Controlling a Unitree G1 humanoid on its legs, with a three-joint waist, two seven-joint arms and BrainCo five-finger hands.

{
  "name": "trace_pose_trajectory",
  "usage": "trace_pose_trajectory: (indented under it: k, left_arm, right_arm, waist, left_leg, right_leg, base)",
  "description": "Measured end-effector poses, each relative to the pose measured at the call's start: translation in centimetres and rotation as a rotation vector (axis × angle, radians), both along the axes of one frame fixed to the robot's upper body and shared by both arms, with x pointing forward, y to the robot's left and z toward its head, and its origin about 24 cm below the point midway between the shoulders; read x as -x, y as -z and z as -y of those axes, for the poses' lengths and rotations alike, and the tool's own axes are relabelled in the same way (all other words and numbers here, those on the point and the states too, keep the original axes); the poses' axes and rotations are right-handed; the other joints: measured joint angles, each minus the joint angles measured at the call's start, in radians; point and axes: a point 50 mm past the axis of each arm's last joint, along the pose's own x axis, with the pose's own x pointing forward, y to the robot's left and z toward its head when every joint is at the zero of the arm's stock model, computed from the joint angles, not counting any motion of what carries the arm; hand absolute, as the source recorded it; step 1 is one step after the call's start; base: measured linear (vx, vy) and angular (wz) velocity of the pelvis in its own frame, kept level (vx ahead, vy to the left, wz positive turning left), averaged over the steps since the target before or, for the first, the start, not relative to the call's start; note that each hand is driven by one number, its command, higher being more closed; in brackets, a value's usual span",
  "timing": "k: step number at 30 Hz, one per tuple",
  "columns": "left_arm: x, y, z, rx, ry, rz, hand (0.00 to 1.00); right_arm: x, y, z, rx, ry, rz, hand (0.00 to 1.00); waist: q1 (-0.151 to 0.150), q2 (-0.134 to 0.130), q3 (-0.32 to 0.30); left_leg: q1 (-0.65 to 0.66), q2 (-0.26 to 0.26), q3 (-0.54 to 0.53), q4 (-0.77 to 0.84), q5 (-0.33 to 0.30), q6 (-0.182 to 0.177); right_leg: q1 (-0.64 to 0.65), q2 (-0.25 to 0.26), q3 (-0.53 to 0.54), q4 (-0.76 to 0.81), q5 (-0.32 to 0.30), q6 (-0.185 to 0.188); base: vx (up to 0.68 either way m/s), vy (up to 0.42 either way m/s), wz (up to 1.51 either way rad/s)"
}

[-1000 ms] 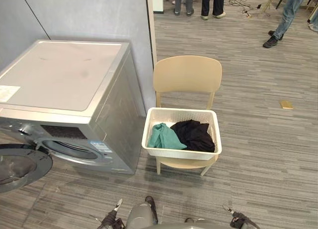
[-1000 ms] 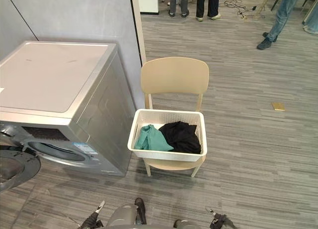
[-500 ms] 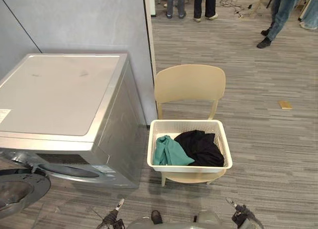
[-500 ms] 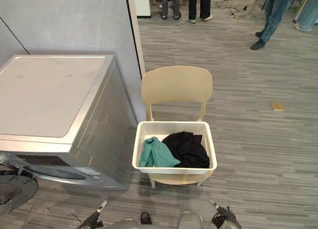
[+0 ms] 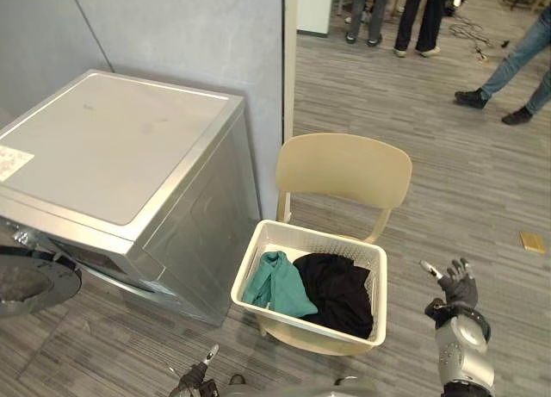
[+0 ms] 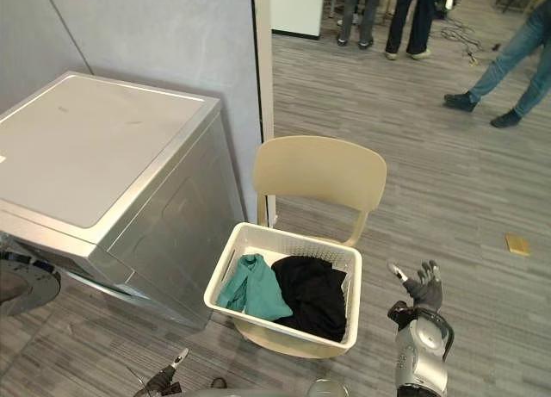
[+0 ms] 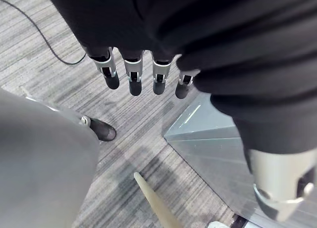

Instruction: Pick up the laundry basket with both hands and put the clothes into the washing machine.

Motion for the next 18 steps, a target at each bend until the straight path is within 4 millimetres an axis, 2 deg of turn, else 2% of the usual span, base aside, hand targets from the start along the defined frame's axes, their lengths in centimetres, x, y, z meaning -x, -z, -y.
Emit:
trace_pose_trajectory:
  k: [4, 5, 6, 8, 10, 14, 16, 18]
  left_arm:
    - [-0.3, -0.1, -0.3, -0.016, 0.039, 0.007, 0.0]
    - [-0.5, -0.2, -0.3, -0.022, 0.056, 0.011, 0.0]
    - [-0.5, -0.2, -0.4, -0.026, 0.065, 0.011, 0.0]
    - [-0.7, -0.4, -0.7, -0.043, 0.101, 0.012, 0.0]
    - [-1.4, -0.6, -0.7, -0.058, 0.138, 0.03, 0.0]
    - [-3.4, -1.2, -0.8, -0.075, 0.175, 0.078, 0.0]
    - [-3.7, -1.3, -0.9, -0.085, 0.19, 0.084, 0.0]
    - [-4.0, -1.4, -1.0, -0.092, 0.198, 0.09, 0.0]
  right_arm:
    - [-1.5, -0.9, -1.2, 0.048, -0.138, 0.029, 0.0]
    - [-2.2, -0.7, -1.9, 0.063, -0.198, 0.015, 0.0]
    - [-2.7, -0.7, -2.4, 0.074, -0.232, 0.009, 0.0]
    - [-4.9, -0.9, -4.3, 0.112, -0.369, -0.007, 0.0]
    - [-7.3, -1.9, -5.9, 0.166, -0.475, 0.003, 0.0]
    - [-11.1, -3.9, -7.8, 0.275, -0.605, -0.01, 0.0]
    - [-11.9, -4.1, -8.9, 0.297, -0.649, -0.019, 0.0]
    - [-12.6, -4.3, -9.8, 0.342, -0.691, -0.034, 0.0]
  waist:
    - [0.014, -0.01, -0.001]
    - [0.027, -0.01, -0.001]
    - [0.028, -0.01, -0.001]
    - [0.03, -0.006, 0.008]
    - [0.033, 0.002, 0.054]
    - [0.069, 0.023, 0.154]
    - [0.083, 0.023, 0.179]
    - [0.084, 0.024, 0.209]
  left_leg:
    - [-0.037, 0.0, -0.022, -0.001, 0.006, -0.007]
    - [-0.047, -0.004, -0.021, 0.0, 0.006, -0.007]
    - [-0.054, -0.007, -0.022, 0.0, 0.008, -0.005]
    - [-0.078, -0.02, -0.026, 0.001, 0.017, 0.001]
    - [-0.099, -0.029, -0.03, 0.001, 0.032, 0.001]
    - [-0.165, -0.032, -0.045, 0.0, 0.063, 0.004]
    - [-0.183, -0.031, -0.043, 0.0, 0.069, 0.005]
    - [-0.194, -0.034, -0.045, 0.0, 0.077, 0.006]
  right_leg:
    - [0.0, 0.011, -0.028, -0.043, 0.019, -0.01]
    - [0.003, 0.011, -0.029, -0.07, 0.035, -0.006]
    - [0.004, 0.01, -0.032, -0.083, 0.043, -0.006]
    - [0.004, 0.004, -0.037, -0.127, 0.071, 0.0]
    - [-0.004, -0.003, -0.046, -0.145, 0.091, -0.001]
    - [-0.062, -0.006, -0.054, -0.151, 0.125, -0.006]
    - [-0.082, -0.008, -0.051, -0.151, 0.136, -0.008]
    - [-0.092, -0.01, -0.053, -0.151, 0.143, -0.007]
  base:
    - [0.04, -0.064, 0.21]
    - [0.02, 0.016, 0.04]
    - [0.01, 0.038, 0.04]
    - [-0.01, 0.041, 0.09]
    - [-0.07, 0.034, 0.12]
    - [-0.11, 0.01, 0.03]
    - [-0.1, 0.007, -0.03]
    - [-0.09, 0.002, 0.02]
